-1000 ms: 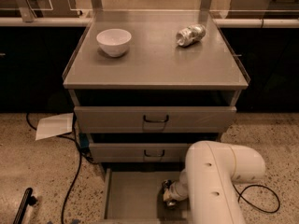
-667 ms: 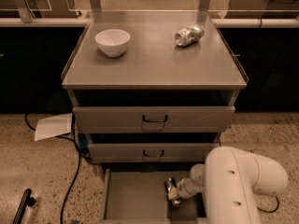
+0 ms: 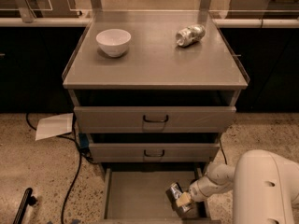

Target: Pick redbull can from bottom drawer and place on counter

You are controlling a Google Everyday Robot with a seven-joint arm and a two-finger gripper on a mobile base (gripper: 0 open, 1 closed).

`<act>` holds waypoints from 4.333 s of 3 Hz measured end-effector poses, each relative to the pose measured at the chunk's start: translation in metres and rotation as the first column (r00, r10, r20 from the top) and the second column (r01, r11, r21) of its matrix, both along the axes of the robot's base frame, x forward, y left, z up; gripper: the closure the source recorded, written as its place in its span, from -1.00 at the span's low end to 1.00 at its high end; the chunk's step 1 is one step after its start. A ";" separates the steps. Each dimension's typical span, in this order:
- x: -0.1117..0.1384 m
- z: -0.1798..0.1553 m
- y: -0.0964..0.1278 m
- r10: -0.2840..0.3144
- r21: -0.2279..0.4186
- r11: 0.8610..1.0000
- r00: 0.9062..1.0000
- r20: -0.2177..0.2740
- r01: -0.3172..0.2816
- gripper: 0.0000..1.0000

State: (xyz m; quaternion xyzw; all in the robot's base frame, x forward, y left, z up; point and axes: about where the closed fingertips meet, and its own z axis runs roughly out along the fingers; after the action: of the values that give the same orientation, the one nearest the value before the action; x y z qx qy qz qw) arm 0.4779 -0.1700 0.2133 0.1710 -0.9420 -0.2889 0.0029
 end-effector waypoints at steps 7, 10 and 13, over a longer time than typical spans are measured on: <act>-0.102 0.261 0.057 -0.067 0.013 0.997 0.815 0.576 0.073 1.00; -0.117 0.335 0.074 -0.004 -0.045 0.998 0.703 0.711 0.051 1.00; -0.129 0.450 0.112 0.088 -0.148 0.985 0.473 0.877 0.090 1.00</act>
Offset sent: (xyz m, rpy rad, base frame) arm -0.0322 0.0187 0.0495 -0.0407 0.0772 -0.0067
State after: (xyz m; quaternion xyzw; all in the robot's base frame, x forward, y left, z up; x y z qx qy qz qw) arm 0.3491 -0.0577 0.6635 0.2936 -0.8308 -0.0772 -0.4665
